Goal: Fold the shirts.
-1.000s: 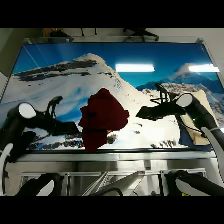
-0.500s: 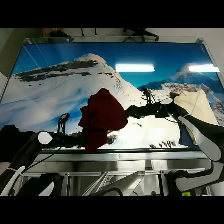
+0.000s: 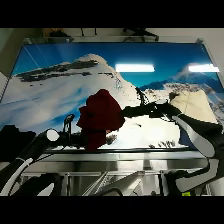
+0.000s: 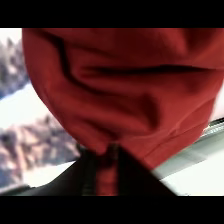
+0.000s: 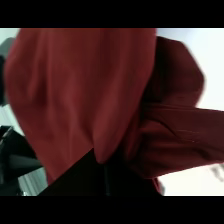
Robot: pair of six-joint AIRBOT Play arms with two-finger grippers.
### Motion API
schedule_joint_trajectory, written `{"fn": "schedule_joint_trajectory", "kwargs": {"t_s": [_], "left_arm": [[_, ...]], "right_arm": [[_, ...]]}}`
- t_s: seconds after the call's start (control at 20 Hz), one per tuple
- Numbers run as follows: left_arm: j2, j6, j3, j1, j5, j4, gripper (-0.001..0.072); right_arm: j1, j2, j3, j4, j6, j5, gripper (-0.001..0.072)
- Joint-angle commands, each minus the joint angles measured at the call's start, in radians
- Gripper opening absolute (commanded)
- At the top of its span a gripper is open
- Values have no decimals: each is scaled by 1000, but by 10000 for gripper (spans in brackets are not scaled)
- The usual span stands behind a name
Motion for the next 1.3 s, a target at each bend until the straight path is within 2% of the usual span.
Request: {"fn": "schedule_joint_trajectory", "kwargs": {"t_s": [0.0, 0.1, 0.3, 0.4, 0.55, 0.7, 0.8, 0.95, 1.15, 1.2, 1.25], "left_arm": [[60, 35, 121, 11, 2, -40, 16], [147, 34, 254, 65, -56, -1, 14], [321, 26, 636, 304, -261, 56, 13], [391, 27, 846, 422, -304, 56, 13], [433, 27, 1079, 516, -336, 55, 14], [404, 27, 1164, 489, -357, 55, 14], [337, 27, 1168, 432, -407, 55, 14], [166, 27, 1167, 294, -522, 77, 15], [-135, 27, 1167, 81, -610, 228, 15], [-216, 27, 1167, 39, -623, 280, 16], [-286, 27, 1167, 6, -623, 322, 16]], "right_arm": [[2, 46, 71, 24, -21, 70, 24], [-24, 118, 145, 24, 3, 80, 24], [-131, 317, 354, 24, 85, 110, 23], [-155, 431, 438, 22, 85, 105, 24], [-158, 584, 500, -41, 85, 48, 24], [-158, 667, 500, -164, 90, -10, 24], [-158, 655, 497, -268, 176, 1, 24], [-157, 554, 477, -341, 219, 88, 24], [-156, 309, 369, -341, 220, 116, 35], [-160, 241, 351, -355, 230, 113, 167], [-171, 169, 351, -393, 264, 120, 330]]}}
